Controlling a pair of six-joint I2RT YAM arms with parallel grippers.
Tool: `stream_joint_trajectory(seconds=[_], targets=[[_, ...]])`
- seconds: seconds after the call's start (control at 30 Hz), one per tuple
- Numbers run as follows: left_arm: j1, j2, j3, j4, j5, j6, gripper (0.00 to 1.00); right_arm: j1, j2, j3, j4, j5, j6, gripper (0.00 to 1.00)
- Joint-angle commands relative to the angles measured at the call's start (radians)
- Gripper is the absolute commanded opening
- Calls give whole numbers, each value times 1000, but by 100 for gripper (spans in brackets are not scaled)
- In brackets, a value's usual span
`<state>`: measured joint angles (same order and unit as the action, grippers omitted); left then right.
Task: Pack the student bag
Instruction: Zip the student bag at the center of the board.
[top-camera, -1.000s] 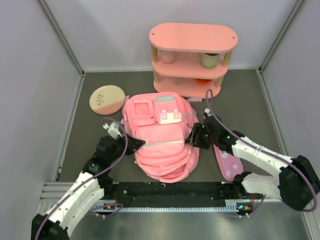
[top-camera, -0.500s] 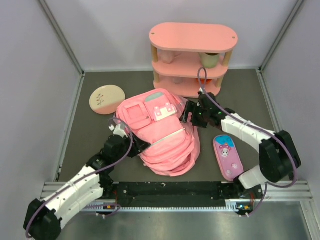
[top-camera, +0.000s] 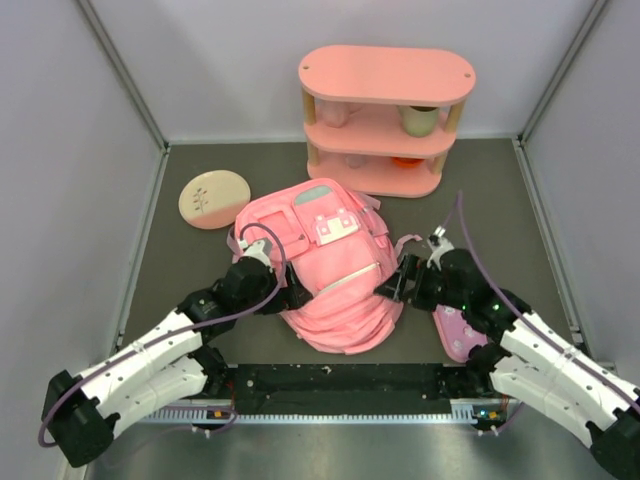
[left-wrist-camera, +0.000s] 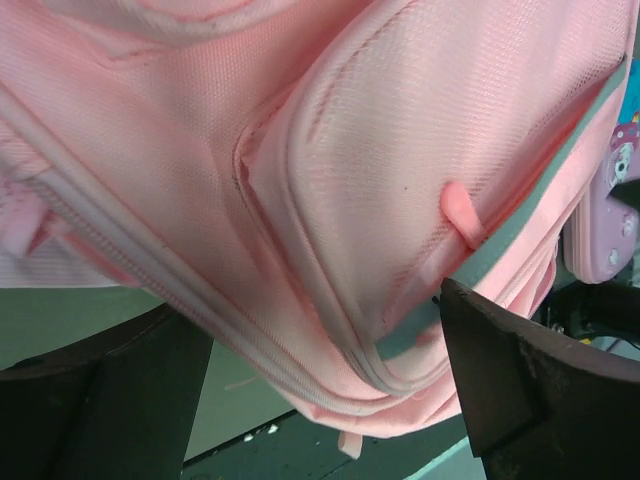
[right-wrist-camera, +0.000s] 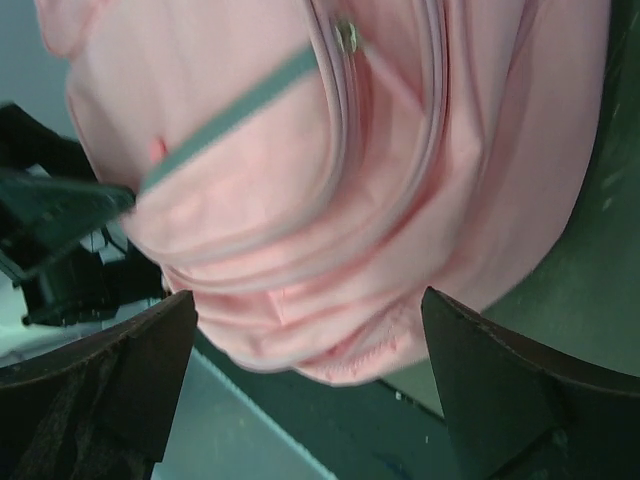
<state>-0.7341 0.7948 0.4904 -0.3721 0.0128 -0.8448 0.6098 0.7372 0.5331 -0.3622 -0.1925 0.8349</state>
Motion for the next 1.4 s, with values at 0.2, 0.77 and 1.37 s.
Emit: stream_joint_trajectory(seconds=[0.2,0.77,1.37], targets=[[-18,-25,191,-275,-82,96,99,281,-187,-122,-110,90,323,91],[-14,-66,211,-338,-257,98,99,275,151,-82,147,255,297,61],[-5,-92,39,-73,-312,3,99,-145,29,71,3,-48,-100,75]])
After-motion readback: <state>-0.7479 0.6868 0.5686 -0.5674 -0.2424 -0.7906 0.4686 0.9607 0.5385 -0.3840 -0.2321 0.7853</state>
